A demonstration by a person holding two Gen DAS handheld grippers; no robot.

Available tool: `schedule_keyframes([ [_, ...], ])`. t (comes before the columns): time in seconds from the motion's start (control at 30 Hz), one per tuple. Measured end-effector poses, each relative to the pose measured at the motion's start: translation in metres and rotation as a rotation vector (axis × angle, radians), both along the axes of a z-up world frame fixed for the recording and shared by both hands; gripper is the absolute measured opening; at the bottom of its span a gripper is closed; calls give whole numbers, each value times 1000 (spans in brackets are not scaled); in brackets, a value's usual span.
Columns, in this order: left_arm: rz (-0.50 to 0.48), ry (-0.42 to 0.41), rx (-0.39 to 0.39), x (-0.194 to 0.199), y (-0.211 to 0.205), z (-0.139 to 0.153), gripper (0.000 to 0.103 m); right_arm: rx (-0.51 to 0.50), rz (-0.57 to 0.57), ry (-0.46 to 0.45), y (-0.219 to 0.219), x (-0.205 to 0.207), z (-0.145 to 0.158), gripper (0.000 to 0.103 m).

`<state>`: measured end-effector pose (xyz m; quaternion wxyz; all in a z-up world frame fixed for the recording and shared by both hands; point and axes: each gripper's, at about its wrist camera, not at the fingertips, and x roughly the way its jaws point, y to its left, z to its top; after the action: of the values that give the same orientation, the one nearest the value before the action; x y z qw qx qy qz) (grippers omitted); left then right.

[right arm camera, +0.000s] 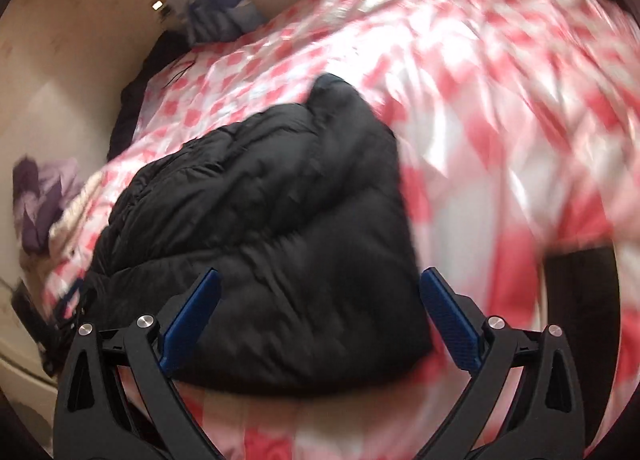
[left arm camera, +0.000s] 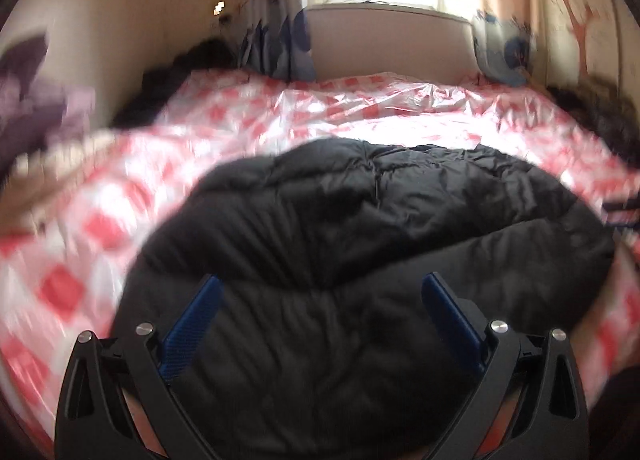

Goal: Fold large clothes

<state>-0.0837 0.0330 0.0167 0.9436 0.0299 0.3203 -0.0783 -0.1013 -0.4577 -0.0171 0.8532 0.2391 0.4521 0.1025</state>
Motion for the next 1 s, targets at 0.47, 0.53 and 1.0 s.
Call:
schedule_keyframes([
  [0.47, 211, 243, -607, -20, 107, -38, 96, 480, -35, 28, -40, -18, -35, 96],
  [0.53, 215, 274, -636, -12, 104, -49, 96, 434, -43, 67, -35, -8, -40, 96],
  [1.0, 221, 136, -203, -15, 51, -36, 87, 289, -17, -42, -12, -16, -34, 23],
])
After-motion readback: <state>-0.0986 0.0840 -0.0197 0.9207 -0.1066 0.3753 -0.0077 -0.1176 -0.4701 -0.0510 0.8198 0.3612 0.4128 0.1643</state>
